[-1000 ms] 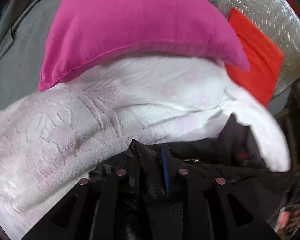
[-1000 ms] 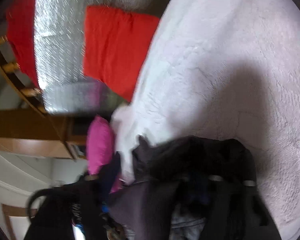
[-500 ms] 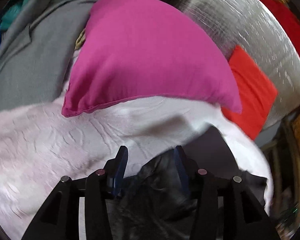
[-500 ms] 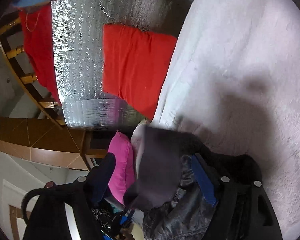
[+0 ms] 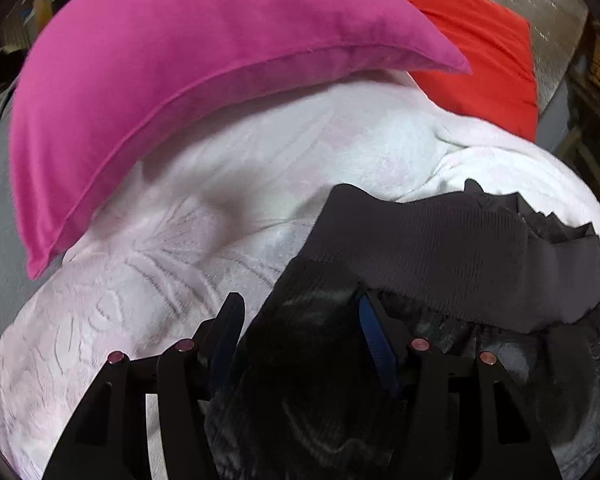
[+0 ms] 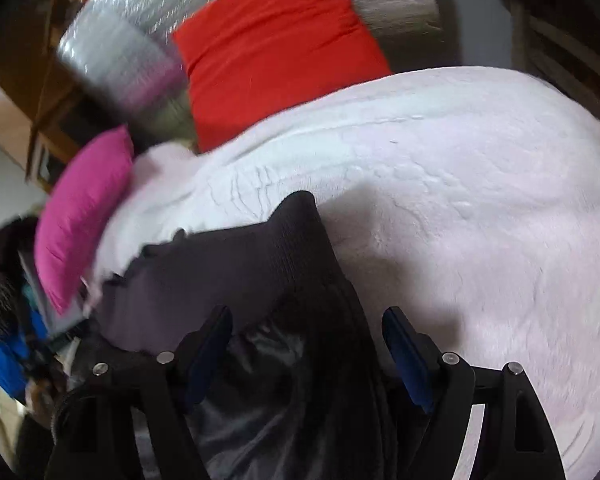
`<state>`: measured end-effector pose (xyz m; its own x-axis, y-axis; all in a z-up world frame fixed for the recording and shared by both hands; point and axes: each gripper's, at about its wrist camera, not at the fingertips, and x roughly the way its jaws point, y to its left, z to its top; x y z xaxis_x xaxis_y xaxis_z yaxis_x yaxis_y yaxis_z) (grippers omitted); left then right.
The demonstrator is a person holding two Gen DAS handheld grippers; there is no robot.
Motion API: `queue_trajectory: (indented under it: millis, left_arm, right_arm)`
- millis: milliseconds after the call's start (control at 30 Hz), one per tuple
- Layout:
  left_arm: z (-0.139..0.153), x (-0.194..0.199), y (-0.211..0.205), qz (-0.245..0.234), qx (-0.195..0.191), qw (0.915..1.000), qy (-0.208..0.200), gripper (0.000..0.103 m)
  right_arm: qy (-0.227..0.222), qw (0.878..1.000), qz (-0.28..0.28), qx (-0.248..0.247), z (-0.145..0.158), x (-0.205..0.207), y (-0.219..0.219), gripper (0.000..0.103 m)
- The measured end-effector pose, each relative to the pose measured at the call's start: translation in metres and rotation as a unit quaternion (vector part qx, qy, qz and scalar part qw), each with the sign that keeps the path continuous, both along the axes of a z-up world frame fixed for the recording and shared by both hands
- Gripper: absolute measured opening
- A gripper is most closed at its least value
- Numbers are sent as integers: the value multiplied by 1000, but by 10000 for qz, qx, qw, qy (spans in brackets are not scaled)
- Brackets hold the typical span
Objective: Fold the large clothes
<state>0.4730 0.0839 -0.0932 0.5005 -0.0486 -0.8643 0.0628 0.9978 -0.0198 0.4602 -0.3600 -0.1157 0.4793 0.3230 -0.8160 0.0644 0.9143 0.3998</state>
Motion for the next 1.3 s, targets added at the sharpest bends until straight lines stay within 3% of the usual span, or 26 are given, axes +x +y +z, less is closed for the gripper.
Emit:
queue_trajectory:
  millis: [33, 67, 100, 133, 167, 300, 367, 467, 567, 633, 667, 700, 733, 767, 900, 1033, 1200, 1300]
  left_arm:
    - [0, -1, 0, -33, 29, 10000, -16, 60]
    - [-1, 1, -1, -67, 48, 10000, -33, 55]
    - [-2, 1, -2, -117, 56, 9999, -38, 36]
    - [-2, 2, -4, -121, 105, 9999, -25, 27]
    - [-2, 2, -5, -99, 173, 9998, -66, 13]
    - [0, 1, -3, 197, 302, 9986, -399, 10]
    - [-16, 10, 1, 340, 330, 9988, -146, 11]
    - [-22, 15, -7, 357, 639, 9971, -189, 12]
    - [-26, 20, -14, 371, 872, 9954, -153, 13]
    - [-22, 19, -16, 373, 957, 9944, -236, 18]
    - [-19, 17, -16, 371, 942, 9945, -263, 21]
    - [-11, 13, -15, 383, 912, 9945, -328, 28]
    - [-4, 9, -14, 411, 897, 9943, -394, 30]
    - [2, 3, -13, 464, 895, 9937, -486, 37]
    - [47, -43, -7, 633, 867, 9858, -1292, 50]
    - [62, -85, -28, 320, 602, 9852, -1573, 53]
    - [31, -125, -95, -485, 622, 9877, -1351, 53]
    - [-1, -118, -112, -444, 895, 9903, -965, 54]
  right_arm:
    - [10, 10000, 77, -16, -3, 0, 3, 65]
    - [1, 9998, 188, -116, -3, 1, 9, 58]
    - [-49, 9995, 232, -205, -2, 0, 11, 40]
    - [-97, 9991, 290, -293, 1, -2, 14, 21]
    - [-215, 9980, 305, -516, 8, -5, 19, 18]
    - [-725, 9918, 1, -1050, 35, -13, 18, 12]
    - [-517, 9919, -260, -1132, 20, -6, 8, 12]
    - [-368, 9903, -300, -1305, -2, -5, 13, 12]
    - [-303, 9915, -520, -1156, -6, -5, 8, 13]
    - [-274, 9907, -563, -1206, -3, -7, 7, 21]
    - [-279, 9913, -600, -1141, 0, -8, 6, 25]
    - [-310, 9921, -642, -1034, 5, -12, 3, 35]
    - [-359, 9916, -728, -1008, 13, -17, 0, 55]
    - [-491, 9900, -777, -1066, 22, -24, 0, 62]
    - [-1060, 9816, -637, -1453, 64, -58, 15, 63]
    - [-1488, 9765, -154, -1553, 88, -98, 62, 70]
    - [-1451, 9658, 558, -2077, 58, -131, 134, 75]
    - [-1280, 9537, 653, -2643, 30, -125, 154, 75]
